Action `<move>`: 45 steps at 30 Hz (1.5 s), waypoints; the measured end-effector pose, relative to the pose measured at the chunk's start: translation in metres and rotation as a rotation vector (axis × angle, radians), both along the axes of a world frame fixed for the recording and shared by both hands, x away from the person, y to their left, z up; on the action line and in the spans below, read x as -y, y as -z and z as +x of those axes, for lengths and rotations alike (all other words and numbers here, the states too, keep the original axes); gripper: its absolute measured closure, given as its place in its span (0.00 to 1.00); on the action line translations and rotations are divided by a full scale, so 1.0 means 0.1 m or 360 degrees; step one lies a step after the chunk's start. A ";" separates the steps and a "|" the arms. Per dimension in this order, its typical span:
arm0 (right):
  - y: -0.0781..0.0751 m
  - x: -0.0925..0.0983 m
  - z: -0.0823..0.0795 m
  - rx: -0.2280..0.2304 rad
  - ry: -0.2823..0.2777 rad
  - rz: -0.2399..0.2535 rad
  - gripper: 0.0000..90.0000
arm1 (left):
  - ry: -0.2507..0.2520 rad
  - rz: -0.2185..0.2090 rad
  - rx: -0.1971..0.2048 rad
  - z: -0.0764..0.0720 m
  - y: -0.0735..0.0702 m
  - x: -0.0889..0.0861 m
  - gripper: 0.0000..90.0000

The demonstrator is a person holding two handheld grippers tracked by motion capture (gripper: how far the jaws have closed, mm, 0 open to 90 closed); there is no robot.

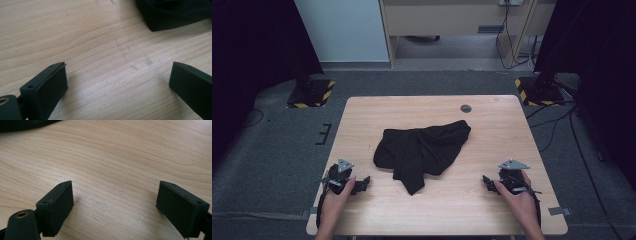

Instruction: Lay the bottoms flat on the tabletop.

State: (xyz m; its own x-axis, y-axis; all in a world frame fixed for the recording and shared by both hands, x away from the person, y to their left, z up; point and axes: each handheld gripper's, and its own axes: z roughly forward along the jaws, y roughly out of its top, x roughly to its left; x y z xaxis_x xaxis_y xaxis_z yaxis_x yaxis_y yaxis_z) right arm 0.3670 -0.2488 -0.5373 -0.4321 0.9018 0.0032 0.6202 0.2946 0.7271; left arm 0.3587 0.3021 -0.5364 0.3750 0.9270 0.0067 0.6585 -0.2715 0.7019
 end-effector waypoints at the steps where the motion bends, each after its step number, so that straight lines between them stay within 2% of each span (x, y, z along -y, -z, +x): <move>1: 0.00 0.00 0.00 0.0000 0.0000 0.0000 0.16 | 0.0000 0.0000 0.0000 0.00 0.00 0.00 0.01; 8: 0.00 0.00 0.00 -0.0002 0.0008 0.0004 0.16 | -0.0003 0.0001 0.0000 0.00 0.00 0.00 0.01; 12: 0.00 0.00 -0.01 0.0003 0.0020 0.0004 0.16 | -0.0032 0.0001 0.0002 -0.02 0.00 0.01 0.01; 16: 0.00 0.00 -0.02 0.0001 0.0021 0.0002 0.16 | -0.0023 -0.0003 0.0022 -0.04 -0.01 0.04 0.05; 17: 0.00 -0.01 -0.02 0.0003 0.0029 0.0004 0.17 | -0.0019 -0.0057 0.0023 -0.04 -0.01 0.06 0.05; 18: 0.00 -0.01 -0.02 0.0003 0.0029 0.0004 0.17 | -0.0019 -0.0057 0.0023 -0.04 -0.01 0.06 0.05; 19: 0.00 -0.02 -0.04 0.0002 0.0016 0.0012 0.21 | -0.0016 -0.0090 0.0038 -0.04 -0.03 0.09 0.06; 20: -0.02 -0.03 -0.04 0.0009 -0.0007 0.0019 0.29 | -0.0016 -0.0090 0.0038 -0.04 -0.03 0.09 0.06; 21: -0.03 -0.05 -0.05 0.0006 -0.0021 0.0030 0.33 | -0.0011 -0.0085 0.0049 -0.04 -0.03 0.10 0.06; 22: -0.03 -0.05 -0.05 0.0006 -0.0021 0.0030 0.33 | -0.0008 -0.0079 0.0059 -0.04 -0.05 0.12 0.06; 23: -0.09 -0.12 -0.06 0.0024 -0.0086 0.0034 0.37 | 0.0009 -0.0078 0.0079 -0.05 -0.08 0.16 0.06; 25: -0.11 -0.15 -0.07 0.0031 -0.0100 0.0051 0.41 | 0.0019 -0.0078 0.0090 -0.05 -0.10 0.19 0.06; 28: -0.17 -0.31 -0.06 0.0043 -0.0182 0.0043 0.47 | 0.0059 -0.0073 0.0088 -0.05 -0.12 0.28 0.06; 29: -0.21 -0.44 -0.01 0.0031 -0.0238 0.0056 0.51 | 0.0072 -0.0064 0.0090 -0.05 -0.12 0.30 0.06; 31: -0.22 -0.48 0.02 0.0025 -0.0258 0.0056 0.52 | 0.0096 -0.0067 0.0091 -0.04 -0.12 0.34 0.06; 33: -0.31 -0.66 0.11 0.0026 -0.0308 0.0098 0.60 | 0.0101 -0.0069 0.0105 -0.04 -0.13 0.38 0.06; 34: -0.31 -0.66 0.11 0.0026 -0.0308 0.0098 0.60 | 0.0101 -0.0069 0.0105 -0.04 -0.13 0.38 0.07; 36: -0.42 -0.88 0.20 0.0030 -0.0365 0.0103 0.67 | 0.0109 -0.0072 0.0121 -0.05 -0.15 0.40 0.07; 37: -0.42 -0.88 0.20 0.0030 -0.0365 0.0103 0.67 | 0.0109 -0.0072 0.0121 -0.05 -0.15 0.40 0.08; 38: -0.50 -1.08 0.26 0.0061 -0.0417 0.0070 0.70 | 0.0118 -0.0077 0.0136 -0.05 -0.17 0.41 0.08; 39: -0.50 -1.08 0.26 0.0061 -0.0417 0.0070 0.70 | 0.0118 -0.0077 0.0136 -0.05 -0.17 0.41 0.08; 40: -0.58 -1.24 0.31 0.0079 -0.0451 0.0057 0.71 | 0.0126 -0.0065 0.0149 -0.05 -0.19 0.42 0.09; 42: -0.67 -1.42 0.37 0.0104 -0.0483 0.0040 0.72 | 0.0128 -0.0063 0.0154 -0.05 -0.19 0.42 0.10; 45: -0.74 -1.58 0.45 0.0104 -0.0511 0.0071 0.71 | 0.0133 -0.0057 0.0142 -0.04 -0.18 0.43 0.11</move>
